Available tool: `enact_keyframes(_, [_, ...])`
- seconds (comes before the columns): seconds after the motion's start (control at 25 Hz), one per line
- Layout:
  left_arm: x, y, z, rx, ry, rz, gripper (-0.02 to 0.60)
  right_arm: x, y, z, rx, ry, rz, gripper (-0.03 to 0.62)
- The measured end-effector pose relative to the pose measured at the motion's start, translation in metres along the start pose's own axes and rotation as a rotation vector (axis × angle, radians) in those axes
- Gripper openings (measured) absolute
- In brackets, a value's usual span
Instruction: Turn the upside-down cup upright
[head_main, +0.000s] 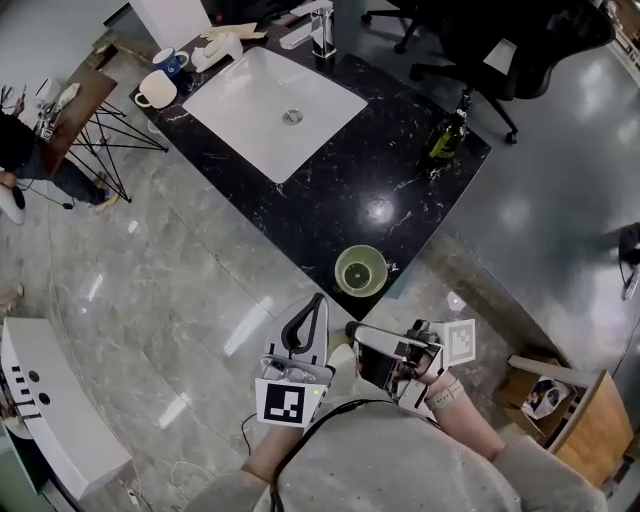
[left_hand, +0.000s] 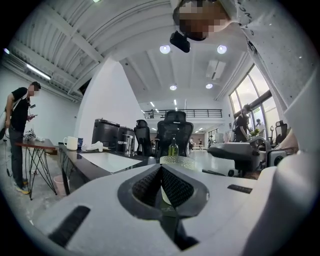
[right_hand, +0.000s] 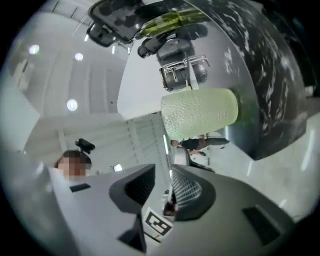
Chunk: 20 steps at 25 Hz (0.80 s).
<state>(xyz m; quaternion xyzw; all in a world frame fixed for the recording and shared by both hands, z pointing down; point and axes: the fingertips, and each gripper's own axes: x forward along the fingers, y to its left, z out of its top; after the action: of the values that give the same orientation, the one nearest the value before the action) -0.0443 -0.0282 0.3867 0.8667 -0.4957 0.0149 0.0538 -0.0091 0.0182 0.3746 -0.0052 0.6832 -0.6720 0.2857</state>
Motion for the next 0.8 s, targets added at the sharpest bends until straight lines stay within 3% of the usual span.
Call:
enact_keyframes(0.12, [-0.003, -0.006, 0.0, -0.004, -0.013, -0.017, 0.008, -0.011, -0.009, 0.004, -0.203, 0.003, -0.177, 0.035])
enact_keyframes(0.4, [-0.008, -0.022, 0.006, -0.013, -0.036, -0.055, 0.008, -0.018, -0.011, 0.007, -0.674, 0.051, -0.48, 0.023])
enact_keyframes(0.52, [-0.01, -0.028, 0.006, -0.016, -0.045, -0.067, 0.008, -0.017, -0.011, 0.007, -0.848, 0.078, -0.566, 0.012])
enact_keyframes(0.8, [-0.018, -0.034, 0.0, -0.055, -0.051, -0.07, 0.008, -0.016, -0.017, 0.007, -1.144, 0.101, -0.707, 0.008])
